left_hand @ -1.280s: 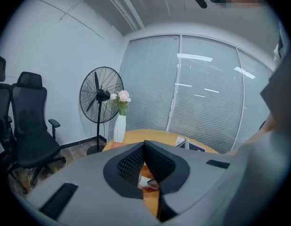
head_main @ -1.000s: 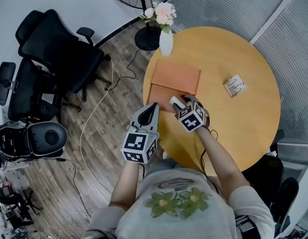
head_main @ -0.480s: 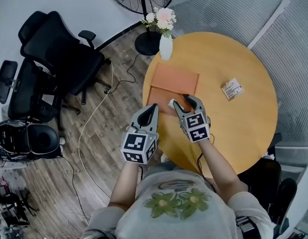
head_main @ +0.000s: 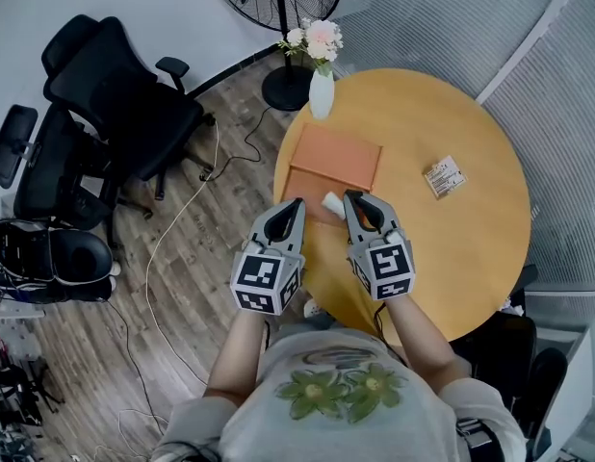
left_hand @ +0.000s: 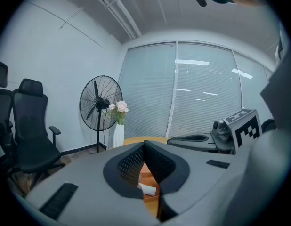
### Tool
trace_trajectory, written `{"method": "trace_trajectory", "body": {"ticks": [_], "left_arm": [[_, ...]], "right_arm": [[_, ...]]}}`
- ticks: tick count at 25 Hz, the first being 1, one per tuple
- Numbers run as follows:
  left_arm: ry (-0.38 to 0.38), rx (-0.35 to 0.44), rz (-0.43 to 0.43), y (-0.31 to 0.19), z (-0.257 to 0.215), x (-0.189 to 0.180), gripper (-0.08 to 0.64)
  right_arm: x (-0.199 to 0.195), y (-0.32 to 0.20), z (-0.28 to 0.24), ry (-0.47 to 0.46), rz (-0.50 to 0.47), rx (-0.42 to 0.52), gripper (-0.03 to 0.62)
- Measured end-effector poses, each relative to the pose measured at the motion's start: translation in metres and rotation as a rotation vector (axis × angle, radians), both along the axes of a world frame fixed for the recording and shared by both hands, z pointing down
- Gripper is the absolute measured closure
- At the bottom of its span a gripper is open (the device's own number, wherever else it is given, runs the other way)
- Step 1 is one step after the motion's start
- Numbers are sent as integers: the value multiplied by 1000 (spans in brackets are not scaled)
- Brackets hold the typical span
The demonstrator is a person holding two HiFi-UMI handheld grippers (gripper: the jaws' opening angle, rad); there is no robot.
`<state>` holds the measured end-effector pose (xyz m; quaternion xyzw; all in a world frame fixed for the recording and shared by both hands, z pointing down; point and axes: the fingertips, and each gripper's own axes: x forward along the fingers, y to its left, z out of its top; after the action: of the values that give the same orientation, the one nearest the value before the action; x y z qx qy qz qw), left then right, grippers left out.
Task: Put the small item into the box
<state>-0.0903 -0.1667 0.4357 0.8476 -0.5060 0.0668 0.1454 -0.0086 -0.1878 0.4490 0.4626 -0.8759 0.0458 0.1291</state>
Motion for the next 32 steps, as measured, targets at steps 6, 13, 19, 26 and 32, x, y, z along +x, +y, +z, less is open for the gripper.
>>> {"method": "trace_trajectory", "body": {"ticks": [6, 13, 19, 26, 32], "left_arm": [[-1, 13, -4, 9, -5, 5, 558], [1, 27, 1, 22, -11, 9, 558], [2, 39, 10, 34, -16, 18, 558], [4, 52, 14, 48, -20, 26, 558], [4, 55, 17, 55, -22, 30, 558]], "right_arm": [[8, 18, -12, -38, 25, -6, 586], [3, 43, -21, -87, -36, -7, 588], [2, 56, -28, -90, -62, 12, 588], [6, 73, -36, -101, -70, 33, 588], [7, 81, -40, -97, -77, 39, 588]]}}
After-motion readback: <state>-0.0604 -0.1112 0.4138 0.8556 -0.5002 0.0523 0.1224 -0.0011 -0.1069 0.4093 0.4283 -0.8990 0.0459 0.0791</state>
